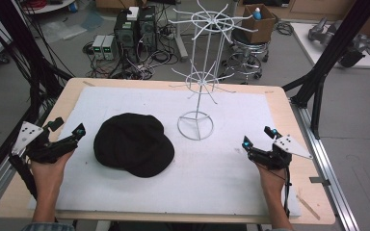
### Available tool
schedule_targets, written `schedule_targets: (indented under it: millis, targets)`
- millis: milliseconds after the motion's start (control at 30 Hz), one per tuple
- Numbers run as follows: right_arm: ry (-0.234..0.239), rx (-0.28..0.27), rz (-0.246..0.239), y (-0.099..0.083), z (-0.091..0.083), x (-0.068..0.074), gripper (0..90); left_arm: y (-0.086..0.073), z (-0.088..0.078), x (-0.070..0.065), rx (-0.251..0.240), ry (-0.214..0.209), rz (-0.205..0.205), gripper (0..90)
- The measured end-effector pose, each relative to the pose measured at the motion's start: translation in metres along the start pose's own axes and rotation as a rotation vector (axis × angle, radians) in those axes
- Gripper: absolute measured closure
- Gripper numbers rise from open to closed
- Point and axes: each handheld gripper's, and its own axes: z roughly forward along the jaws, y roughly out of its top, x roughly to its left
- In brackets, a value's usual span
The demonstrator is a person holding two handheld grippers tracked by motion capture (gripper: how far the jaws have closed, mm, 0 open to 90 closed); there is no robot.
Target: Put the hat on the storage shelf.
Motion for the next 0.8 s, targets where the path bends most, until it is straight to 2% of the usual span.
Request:
schedule_targets:
  millis: [567, 800]
  targets:
    - [-0.003, 0.001, -0.01, 0.0007, 0.0, 0.0021, 12.1, 0.0023, 0.0006, -0.0032, -0.008, -0.021, -0.004, 18.5]
    - [-0.008, 0.004, -0.014, 0.0005, -0.0008, 0.0013, 12.1, 0.003, 0.005, -0.009, -0.004, -0.047, -0.001, 18.5]
